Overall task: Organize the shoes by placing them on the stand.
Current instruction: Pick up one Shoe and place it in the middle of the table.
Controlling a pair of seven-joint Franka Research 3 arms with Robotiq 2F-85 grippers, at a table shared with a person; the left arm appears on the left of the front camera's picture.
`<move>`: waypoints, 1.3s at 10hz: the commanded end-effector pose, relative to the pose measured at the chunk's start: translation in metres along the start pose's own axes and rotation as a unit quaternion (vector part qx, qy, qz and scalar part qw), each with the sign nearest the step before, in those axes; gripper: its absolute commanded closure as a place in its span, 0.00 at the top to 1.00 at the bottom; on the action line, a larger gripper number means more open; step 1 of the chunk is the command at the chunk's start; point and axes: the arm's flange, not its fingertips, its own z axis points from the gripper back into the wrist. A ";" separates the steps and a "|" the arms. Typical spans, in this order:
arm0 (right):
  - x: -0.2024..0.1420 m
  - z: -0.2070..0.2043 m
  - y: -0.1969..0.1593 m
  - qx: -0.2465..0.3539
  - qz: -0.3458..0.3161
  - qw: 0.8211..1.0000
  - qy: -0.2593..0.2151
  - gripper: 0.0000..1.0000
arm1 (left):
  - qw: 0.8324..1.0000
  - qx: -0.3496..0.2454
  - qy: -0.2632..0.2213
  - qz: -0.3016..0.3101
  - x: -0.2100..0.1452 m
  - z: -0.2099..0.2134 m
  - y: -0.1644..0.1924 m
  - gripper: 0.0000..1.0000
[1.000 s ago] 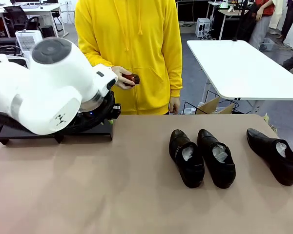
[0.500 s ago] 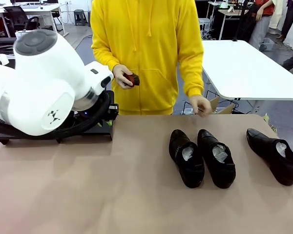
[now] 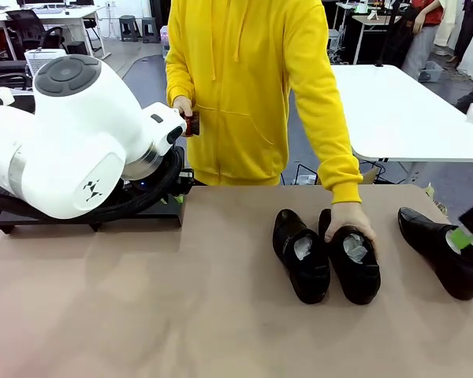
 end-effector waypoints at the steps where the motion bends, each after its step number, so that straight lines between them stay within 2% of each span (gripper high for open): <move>1: -0.014 0.000 -0.027 0.002 -0.032 0.999 0.029 1.00 | 1.000 0.010 -0.007 0.007 0.001 0.000 -0.004 0.30; 2: -0.035 0.009 -0.049 -0.009 -0.070 0.997 0.034 1.00 | 1.000 0.010 -0.007 0.007 0.001 0.000 -0.004 0.30; 4: -0.068 0.023 -0.076 0.002 -0.114 0.993 0.010 1.00 | 1.000 0.010 -0.007 0.007 0.001 0.000 -0.004 0.30; 6: -0.070 0.021 -0.084 -0.001 -0.163 0.987 0.012 1.00 | 1.000 0.010 -0.007 0.007 0.001 0.000 -0.004 0.30; 7: -0.063 0.030 -0.081 0.001 -0.126 0.992 0.014 1.00 | 1.000 0.010 -0.007 0.007 0.001 0.000 -0.004 0.30; 10: -0.069 0.033 -0.087 -0.001 -0.142 0.990 0.011 1.00 | 1.000 0.010 -0.007 0.007 0.001 0.000 -0.004 0.30; 11: -0.042 0.021 -0.089 0.013 -0.117 0.992 0.043 1.00 | 1.000 0.010 -0.007 0.007 0.001 0.000 -0.004 0.30; 13: 0.006 -0.009 -0.098 0.008 -0.137 0.990 0.034 1.00 | 1.000 0.010 -0.007 0.007 0.001 0.000 -0.004 0.30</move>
